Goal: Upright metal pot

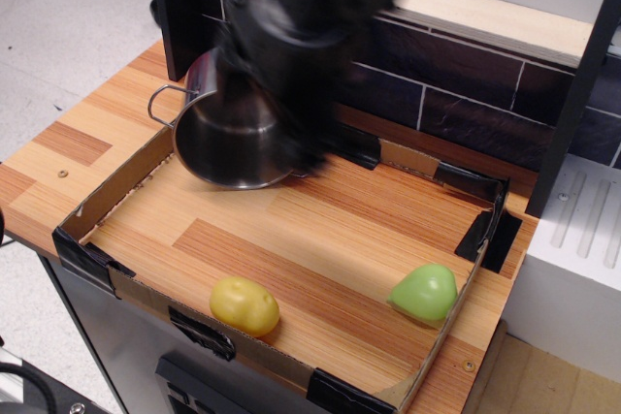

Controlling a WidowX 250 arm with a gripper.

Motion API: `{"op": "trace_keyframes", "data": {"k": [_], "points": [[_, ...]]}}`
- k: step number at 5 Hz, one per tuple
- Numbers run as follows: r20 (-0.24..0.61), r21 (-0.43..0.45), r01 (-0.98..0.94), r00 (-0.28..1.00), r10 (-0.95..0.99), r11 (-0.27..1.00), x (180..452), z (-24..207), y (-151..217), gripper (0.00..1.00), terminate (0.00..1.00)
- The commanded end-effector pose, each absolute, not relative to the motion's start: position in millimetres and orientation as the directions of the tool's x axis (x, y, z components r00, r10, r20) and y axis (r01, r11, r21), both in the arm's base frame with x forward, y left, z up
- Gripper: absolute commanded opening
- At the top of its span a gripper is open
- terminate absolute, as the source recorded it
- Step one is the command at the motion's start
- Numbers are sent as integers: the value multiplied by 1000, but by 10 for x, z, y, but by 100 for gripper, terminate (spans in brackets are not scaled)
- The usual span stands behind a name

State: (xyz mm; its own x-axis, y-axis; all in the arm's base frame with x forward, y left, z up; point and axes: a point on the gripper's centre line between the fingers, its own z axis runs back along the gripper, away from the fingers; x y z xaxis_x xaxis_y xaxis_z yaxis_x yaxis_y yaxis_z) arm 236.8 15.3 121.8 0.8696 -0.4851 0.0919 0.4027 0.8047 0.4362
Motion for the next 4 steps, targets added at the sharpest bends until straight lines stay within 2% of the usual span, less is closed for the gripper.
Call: {"op": "trace_keyframes", "data": {"k": [1, 2, 3, 4], "points": [[290, 619, 343, 737, -611, 707, 2645, 1382, 494, 100, 0], [349, 606, 294, 737, -579, 739, 2796, 1410, 572, 100, 0], [340, 573, 318, 747, -572, 756, 2914, 1324, 603, 100, 0], [327, 580, 321, 750, -575, 748, 2993, 1221, 628, 100, 0]]}}
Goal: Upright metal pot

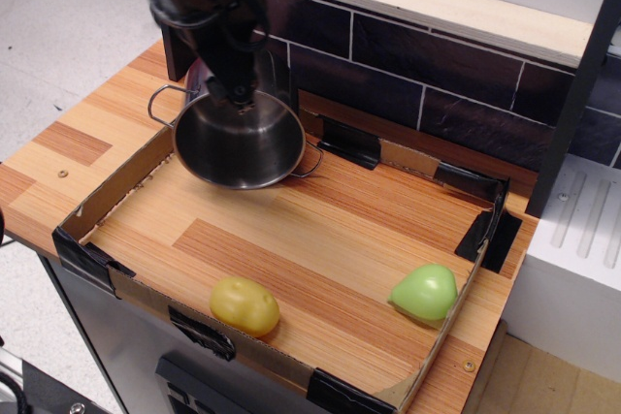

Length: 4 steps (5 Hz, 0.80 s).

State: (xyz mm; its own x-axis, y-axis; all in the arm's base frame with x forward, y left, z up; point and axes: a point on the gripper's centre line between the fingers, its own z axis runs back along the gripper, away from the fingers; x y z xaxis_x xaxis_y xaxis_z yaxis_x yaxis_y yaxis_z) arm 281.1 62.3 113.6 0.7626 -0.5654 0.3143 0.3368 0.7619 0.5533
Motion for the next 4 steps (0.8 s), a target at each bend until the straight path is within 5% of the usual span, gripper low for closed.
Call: {"op": "trace_keyframes", "data": {"k": [1, 3, 4], "points": [[282, 562, 377, 749, -599, 736, 2969, 1146, 622, 100, 0], [253, 600, 358, 763, -594, 715, 3028, 1066, 708, 100, 0], [248, 613, 345, 770, -588, 711, 3038, 1037, 738, 0, 0]]}}
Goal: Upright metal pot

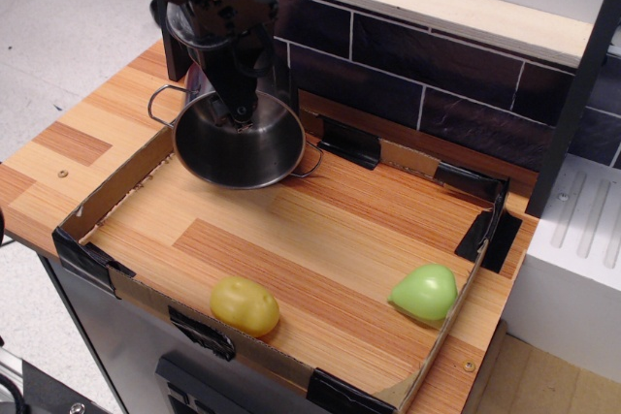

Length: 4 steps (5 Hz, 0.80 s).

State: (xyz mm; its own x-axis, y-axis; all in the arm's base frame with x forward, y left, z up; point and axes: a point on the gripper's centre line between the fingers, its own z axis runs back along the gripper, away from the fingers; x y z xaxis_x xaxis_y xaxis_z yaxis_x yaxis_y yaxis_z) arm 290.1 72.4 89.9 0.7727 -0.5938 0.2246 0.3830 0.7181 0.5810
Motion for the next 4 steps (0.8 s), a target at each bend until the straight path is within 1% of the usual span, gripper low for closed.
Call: {"op": "trace_keyframes", "data": {"k": [1, 3, 4], "points": [[245, 604, 343, 779, -577, 719, 2999, 1048, 752, 0, 0], [168, 534, 300, 878, -447, 790, 2983, 1093, 810, 0, 0], [124, 465, 264, 926, -357, 845, 2968, 1135, 793, 0, 0]]}}
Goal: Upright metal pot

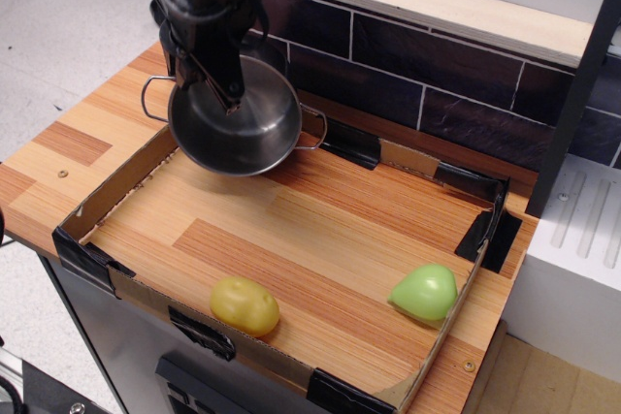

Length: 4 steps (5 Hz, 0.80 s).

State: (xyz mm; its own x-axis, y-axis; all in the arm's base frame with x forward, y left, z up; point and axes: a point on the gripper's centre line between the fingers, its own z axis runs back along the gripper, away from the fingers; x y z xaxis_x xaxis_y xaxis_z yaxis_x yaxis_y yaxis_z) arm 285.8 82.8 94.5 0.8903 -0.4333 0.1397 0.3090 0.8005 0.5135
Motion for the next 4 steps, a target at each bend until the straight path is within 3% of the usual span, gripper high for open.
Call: {"op": "trace_keyframes", "data": {"k": [1, 2, 3, 4], "points": [[73, 410, 244, 952, -298, 879, 2983, 1172, 782, 0, 0], [6, 317, 239, 967, -254, 918, 2973, 1211, 799, 0, 0], [-135, 127, 275, 957, -258, 953, 2982, 1171, 864, 0, 0], [-190, 40, 266, 948, -254, 963, 2979, 1084, 975, 0, 0]]}}
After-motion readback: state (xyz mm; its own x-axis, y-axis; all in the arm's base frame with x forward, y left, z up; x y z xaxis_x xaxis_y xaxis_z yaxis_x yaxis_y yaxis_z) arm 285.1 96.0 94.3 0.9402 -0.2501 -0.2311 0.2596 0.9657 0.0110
